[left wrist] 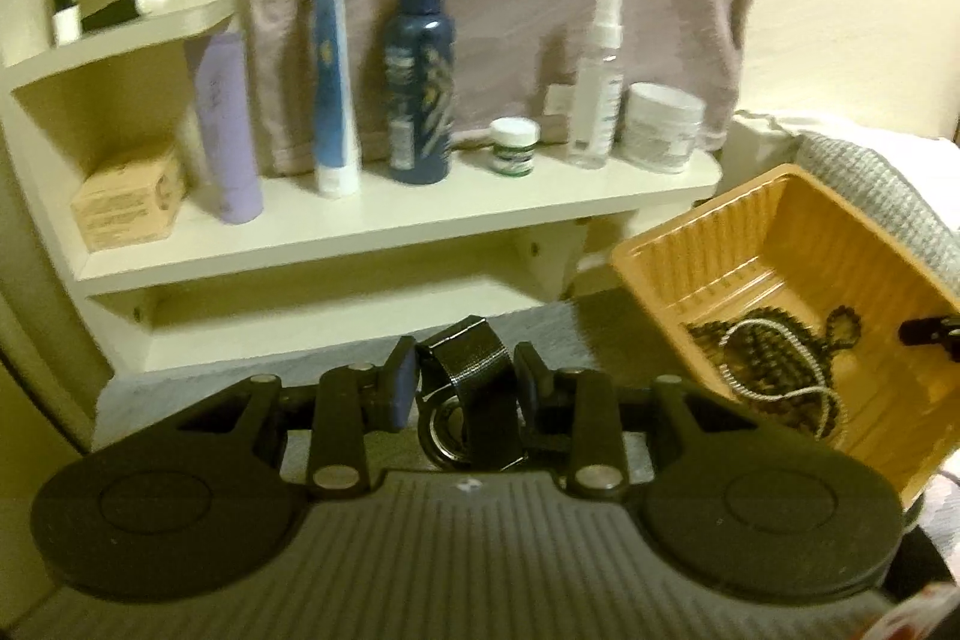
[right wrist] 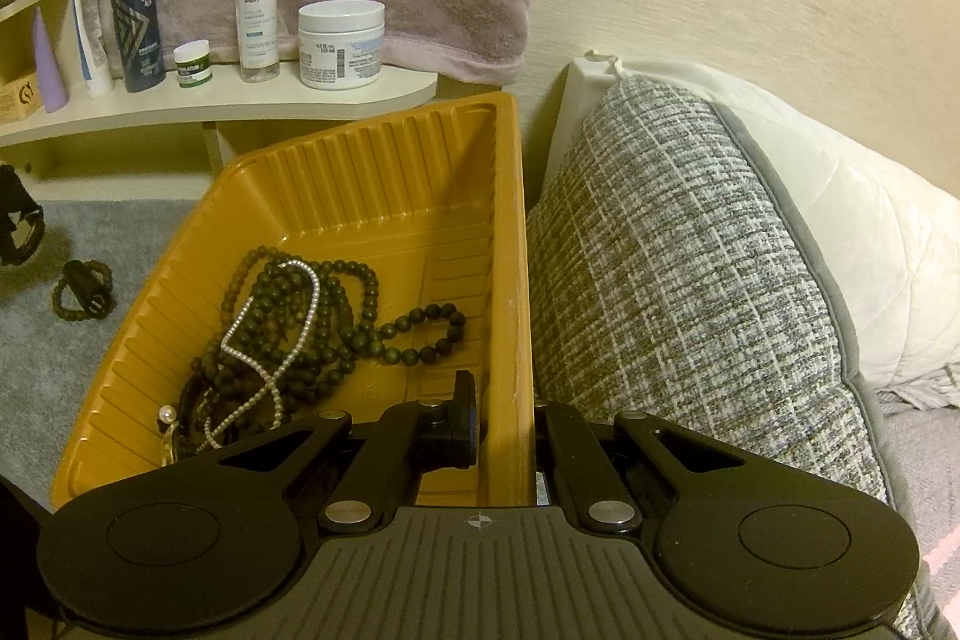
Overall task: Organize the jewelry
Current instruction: 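Carry the black watch into the tray and open the left tool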
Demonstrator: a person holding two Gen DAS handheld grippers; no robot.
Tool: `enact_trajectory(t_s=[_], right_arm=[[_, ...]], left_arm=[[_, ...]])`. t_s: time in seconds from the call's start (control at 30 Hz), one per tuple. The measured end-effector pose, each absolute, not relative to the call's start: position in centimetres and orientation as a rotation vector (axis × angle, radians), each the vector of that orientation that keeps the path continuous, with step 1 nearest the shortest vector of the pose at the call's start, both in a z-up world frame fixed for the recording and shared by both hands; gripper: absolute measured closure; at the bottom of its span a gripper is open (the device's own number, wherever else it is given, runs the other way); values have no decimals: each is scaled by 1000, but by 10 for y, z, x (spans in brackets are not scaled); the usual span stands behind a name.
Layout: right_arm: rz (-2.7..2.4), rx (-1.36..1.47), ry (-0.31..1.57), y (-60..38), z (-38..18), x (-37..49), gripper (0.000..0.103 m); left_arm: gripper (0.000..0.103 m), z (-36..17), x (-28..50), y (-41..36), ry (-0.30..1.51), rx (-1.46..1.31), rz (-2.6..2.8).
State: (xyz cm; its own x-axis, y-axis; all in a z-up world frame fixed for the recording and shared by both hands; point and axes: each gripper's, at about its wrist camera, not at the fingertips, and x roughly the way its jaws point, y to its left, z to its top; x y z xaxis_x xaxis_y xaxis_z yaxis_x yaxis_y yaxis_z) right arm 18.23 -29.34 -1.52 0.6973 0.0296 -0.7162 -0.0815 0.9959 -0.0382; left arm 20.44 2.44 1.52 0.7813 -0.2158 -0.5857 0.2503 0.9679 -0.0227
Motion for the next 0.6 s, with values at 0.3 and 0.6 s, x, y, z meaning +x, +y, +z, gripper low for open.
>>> enact_trajectory(t_s=[0.3, 0.6], right_arm=[[63, -66, 796, -293, -15, 182, 99], [63, -64, 793, -292, -13, 182, 99]], left_arm=[[73, 26, 198, -20, 608, 24, -418], [73, 26, 180, -84, 636, 21, -635]])
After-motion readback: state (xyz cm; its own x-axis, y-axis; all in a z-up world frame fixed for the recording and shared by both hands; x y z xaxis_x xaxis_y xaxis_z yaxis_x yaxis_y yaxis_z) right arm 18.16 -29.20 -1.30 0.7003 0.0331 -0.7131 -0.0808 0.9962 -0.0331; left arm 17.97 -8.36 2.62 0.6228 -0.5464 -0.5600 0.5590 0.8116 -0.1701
